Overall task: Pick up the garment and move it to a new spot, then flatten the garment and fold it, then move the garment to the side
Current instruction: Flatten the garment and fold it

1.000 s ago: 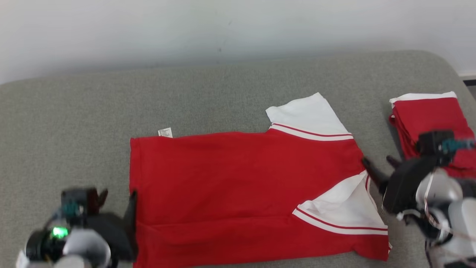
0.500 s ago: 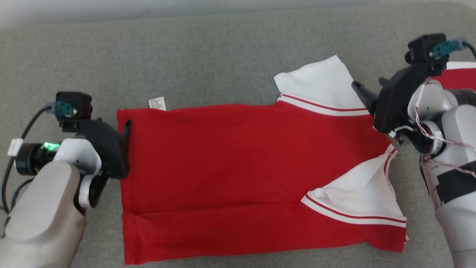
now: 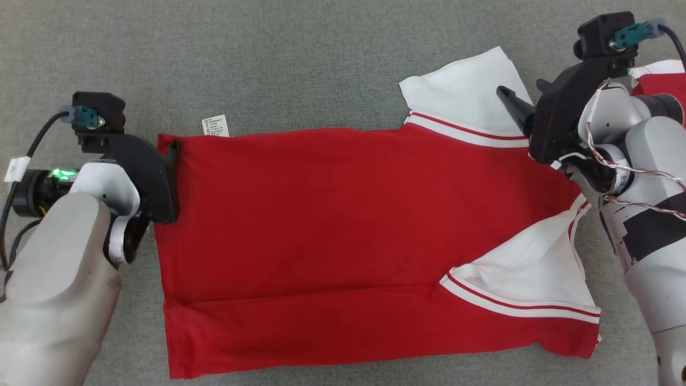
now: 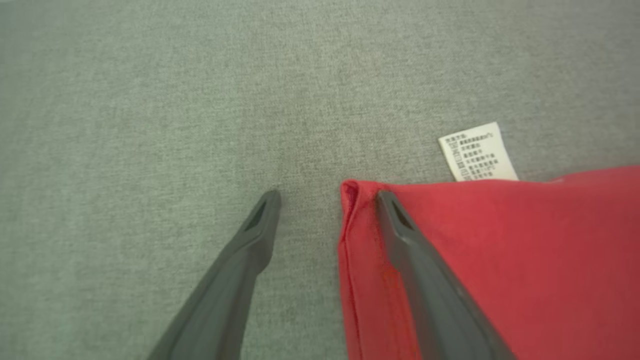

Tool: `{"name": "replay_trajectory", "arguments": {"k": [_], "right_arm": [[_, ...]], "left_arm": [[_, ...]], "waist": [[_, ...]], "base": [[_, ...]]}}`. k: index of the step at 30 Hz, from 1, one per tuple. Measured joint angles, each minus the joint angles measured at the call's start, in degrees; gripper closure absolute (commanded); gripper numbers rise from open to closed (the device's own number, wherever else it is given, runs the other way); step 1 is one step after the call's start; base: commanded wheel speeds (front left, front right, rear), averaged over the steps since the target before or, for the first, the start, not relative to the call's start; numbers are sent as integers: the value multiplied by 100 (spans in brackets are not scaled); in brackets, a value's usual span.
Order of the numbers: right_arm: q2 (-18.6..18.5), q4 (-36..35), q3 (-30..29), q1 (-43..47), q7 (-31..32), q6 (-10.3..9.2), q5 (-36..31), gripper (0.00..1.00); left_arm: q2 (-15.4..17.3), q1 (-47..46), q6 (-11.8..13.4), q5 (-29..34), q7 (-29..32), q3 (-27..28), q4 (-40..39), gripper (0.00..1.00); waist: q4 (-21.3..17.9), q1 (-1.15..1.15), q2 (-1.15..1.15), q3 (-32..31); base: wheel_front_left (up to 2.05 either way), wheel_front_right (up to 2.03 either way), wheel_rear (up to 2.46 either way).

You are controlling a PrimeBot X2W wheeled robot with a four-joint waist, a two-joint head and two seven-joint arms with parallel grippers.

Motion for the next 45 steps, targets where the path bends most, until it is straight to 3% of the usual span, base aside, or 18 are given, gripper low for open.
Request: {"name": "replay_trajectory", "arguments": {"k": [1, 3, 4, 5, 9, 17, 28, 35, 36, 37, 38, 39, 45], "right_arm": [[-21, 35, 20, -28, -22, 0, 15, 0], [-85, 105, 38, -70, -65, 0, 54, 0], [-110, 143, 52, -77, -77, 0, 74, 0], [-141, 221, 79, -91, -115, 0, 115, 0], [-198, 349, 126, -162, -169, 0, 149, 0], [-385, 710, -70, -605, -526, 0, -30, 0], [-331, 1492, 65, -1111, -764, 0, -565, 0], [-303, 1794, 245, -1486, -544, 0, -709, 0], [-297, 1820, 280, -1530, -486, 0, -702, 24], [-288, 1839, 316, -1572, -433, 0, -672, 60], [-283, 1846, 343, -1592, -411, 0, -654, 76], [-276, 1850, 386, -1603, -401, 0, -648, 100], [-274, 1818, 559, -1616, -634, 12, -568, 100]], "left_arm": [[-27, -29, -36, -24, -1, -3, 29, 0], [-80, -78, -127, -60, 70, -34, 94, 9], [-90, -101, -183, -99, 96, -35, 109, 38], [-124, -103, -241, -127, 107, -85, 143, 100], [-158, -110, -285, -56, 16, -191, 187, 100], [-307, -72, -53, 171, -517, -357, 120, 100], [-439, -121, -131, 168, -895, -399, -48, 100], [-442, -237, -131, 166, -923, -417, -192, 100], [-439, -254, -131, 166, -935, -416, -207, 100], [-438, -266, -129, 166, -943, -415, -218, 100], [-436, -274, -123, 166, -948, -415, -225, 100], [-434, -277, -122, 166, -951, -413, -229, 100], [-426, -275, -24, 148, -1107, -387, -220, 100]], "waist": [[2, 0, 0, 18], [23, 0, 1, 44], [37, 0, 0, 50], [59, -1, 0, 54], [64, -1, 0, 81], [186, -2, -1, 250], [445, -2, -2, 615], [531, -3, -2, 839], [537, -3, -3, 868], [542, -2, -2, 894], [545, -2, -3, 915], [544, -3, -3, 931], [505, -1, -1, 918]], "base": [[0, 0, 0], [0, 0, 0], [0, 0, 0], [0, 0, 0], [0, 0, 0], [0, 0, 0], [0, 0, 0], [0, 0, 0], [0, 0, 0], [0, 0, 0], [0, 0, 0], [0, 0, 0], [0, 0, 0]]}}
